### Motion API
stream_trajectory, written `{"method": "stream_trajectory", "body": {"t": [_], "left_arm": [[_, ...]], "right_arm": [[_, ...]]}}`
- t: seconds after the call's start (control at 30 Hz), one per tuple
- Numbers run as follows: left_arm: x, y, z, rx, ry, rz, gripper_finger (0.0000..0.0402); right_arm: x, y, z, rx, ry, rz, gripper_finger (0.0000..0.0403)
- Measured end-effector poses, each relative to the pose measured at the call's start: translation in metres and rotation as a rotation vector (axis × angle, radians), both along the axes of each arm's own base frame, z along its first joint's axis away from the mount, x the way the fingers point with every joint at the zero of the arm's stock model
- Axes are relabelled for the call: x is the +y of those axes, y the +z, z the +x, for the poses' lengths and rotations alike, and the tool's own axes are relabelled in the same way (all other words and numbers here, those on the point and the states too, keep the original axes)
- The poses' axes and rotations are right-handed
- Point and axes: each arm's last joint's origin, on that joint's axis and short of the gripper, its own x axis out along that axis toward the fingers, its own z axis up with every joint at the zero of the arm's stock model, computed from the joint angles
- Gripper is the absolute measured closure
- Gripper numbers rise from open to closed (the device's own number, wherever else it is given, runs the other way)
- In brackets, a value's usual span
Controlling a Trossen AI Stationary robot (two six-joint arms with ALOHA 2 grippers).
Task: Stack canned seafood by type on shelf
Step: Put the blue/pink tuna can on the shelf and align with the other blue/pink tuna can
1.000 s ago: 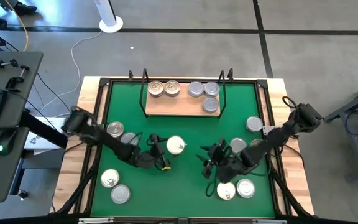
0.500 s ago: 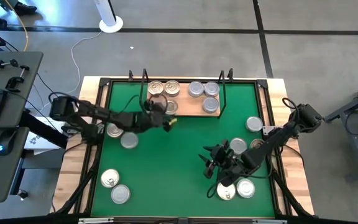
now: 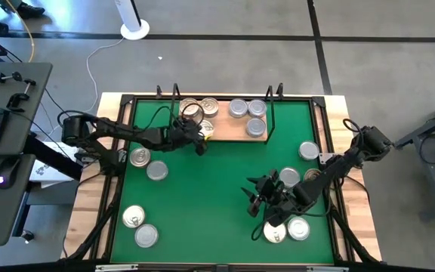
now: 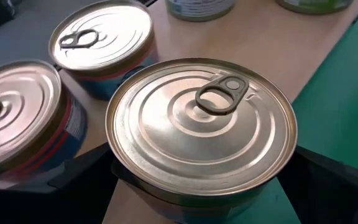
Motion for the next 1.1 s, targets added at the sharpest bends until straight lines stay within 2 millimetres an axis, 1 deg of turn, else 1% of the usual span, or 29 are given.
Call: {"method": "stream_trajectory", "body": {"t": [0.2, 0.27, 0.33, 0.4, 0.5, 0.57, 0.67, 0.73, 0.8, 0.87, 0.93, 1.03, 1.1], "left_arm": [[-0.001, 0.0, 0.0, 0.02, -0.025, 0.01, 0.0016], [-0.001, -0.001, 0.0, 0.02, -0.024, -0.003, 0.0016], [-0.001, -0.001, 0.0, 0.028, -0.043, -0.004, 0.0016], [-0.002, -0.001, 0.0, 0.052, -0.08, 0.014, 0.0016], [-0.002, -0.001, 0.0, 0.089, -0.121, 0.05, 0.0016], [-0.002, -0.001, 0.0, 0.106, -0.139, 0.067, 0.0016], [-0.002, -0.001, 0.0, 0.124, -0.159, 0.086, 0.0016], [-0.002, -0.001, 0.0, 0.129, -0.165, 0.093, 0.0016], [-0.002, -0.001, 0.001, 0.123, -0.166, 0.096, 0.0016], [-0.002, 0.0, 0.001, 0.112, -0.164, 0.099, 0.0016], [-0.001, 0.002, 0.003, 0.087, -0.161, 0.104, 0.0016], [-0.001, 0.004, 0.004, 0.048, -0.147, 0.095, 0.0016], [-0.001, 0.002, 0.003, 0.052, -0.133, 0.085, 0.0016]], "right_arm": [[0.0, 0.0, 0.0, -0.001, -0.002, 0.003, 0.0215], [-0.004, 0.0, 0.003, -0.005, -0.014, 0.011, 0.0215], [-0.014, 0.001, 0.011, 0.009, -0.012, 0.027, 0.0215], [-0.034, 0.002, 0.025, 0.049, 0.023, 0.033, 0.0215], [-0.075, 0.006, 0.047, 0.092, 0.09, -0.002, 0.0215], [-0.109, 0.012, 0.061, 0.075, 0.112, -0.047, 0.0215], [-0.164, 0.022, 0.075, -0.035, 0.235, 0.001, 0.0215], [-0.198, 0.023, 0.081, -0.093, 0.258, 0.048, 0.022], [-0.227, 0.019, 0.088, -0.091, 0.269, 0.086, 0.0231], [-0.248, 0.016, 0.098, -0.098, 0.313, 0.108, 0.0244], [-0.263, 0.01, 0.112, -0.08, 0.356, 0.129, 0.0257], [-0.279, -0.004, 0.13, -0.001, 0.356, 0.135, 0.027], [-0.286, -0.009, 0.141, 0.029, 0.363, 0.131, 0.0276]]}}
